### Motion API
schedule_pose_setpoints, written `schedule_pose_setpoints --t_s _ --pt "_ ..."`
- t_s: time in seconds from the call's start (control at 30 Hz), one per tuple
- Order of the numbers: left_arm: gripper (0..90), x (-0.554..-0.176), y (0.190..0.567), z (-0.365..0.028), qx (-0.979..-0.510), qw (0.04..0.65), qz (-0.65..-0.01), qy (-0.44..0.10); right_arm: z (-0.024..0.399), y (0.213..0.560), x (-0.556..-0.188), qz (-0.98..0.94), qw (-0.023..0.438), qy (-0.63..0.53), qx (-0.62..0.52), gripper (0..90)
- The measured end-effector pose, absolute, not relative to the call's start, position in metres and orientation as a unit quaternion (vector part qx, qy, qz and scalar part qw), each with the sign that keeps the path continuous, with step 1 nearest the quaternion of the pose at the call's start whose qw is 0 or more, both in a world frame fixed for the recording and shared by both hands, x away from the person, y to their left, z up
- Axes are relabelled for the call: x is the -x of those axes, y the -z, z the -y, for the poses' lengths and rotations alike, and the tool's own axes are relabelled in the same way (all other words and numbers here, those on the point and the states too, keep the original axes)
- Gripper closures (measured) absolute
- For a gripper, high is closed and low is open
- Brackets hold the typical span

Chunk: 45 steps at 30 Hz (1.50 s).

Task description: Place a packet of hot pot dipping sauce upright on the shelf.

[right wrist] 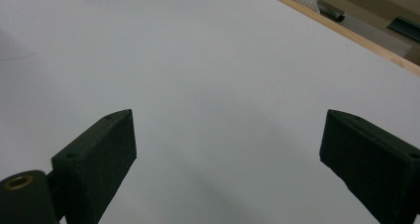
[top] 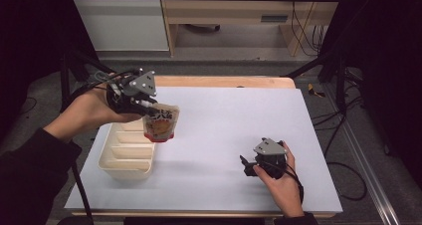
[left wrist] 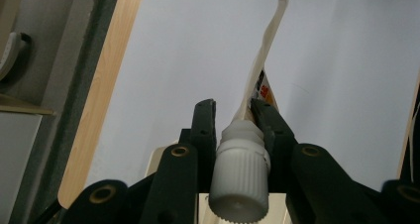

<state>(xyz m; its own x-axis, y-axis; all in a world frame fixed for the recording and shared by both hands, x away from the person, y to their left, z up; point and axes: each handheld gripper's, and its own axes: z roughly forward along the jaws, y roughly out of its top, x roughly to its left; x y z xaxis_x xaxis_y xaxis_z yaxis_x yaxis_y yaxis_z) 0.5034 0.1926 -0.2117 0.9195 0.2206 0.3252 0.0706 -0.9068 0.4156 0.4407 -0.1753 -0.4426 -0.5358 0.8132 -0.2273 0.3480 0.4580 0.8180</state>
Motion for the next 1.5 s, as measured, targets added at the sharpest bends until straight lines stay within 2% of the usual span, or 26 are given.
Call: schedule_pose_setpoints --t_s 0.67,1.5 --pt "73.0 -0.518 0.210 -0.204 -0.960 0.184 -0.090 -0.189 0.181 0.441 -0.438 -0.780 0.326 -0.378 -0.379 7.9" --pt "73.0 -0.541 0.216 -0.251 -0.954 0.179 -0.136 -0.201 0.183 0.441 -0.438 -0.780 0.327 -0.374 -0.380 7.8"
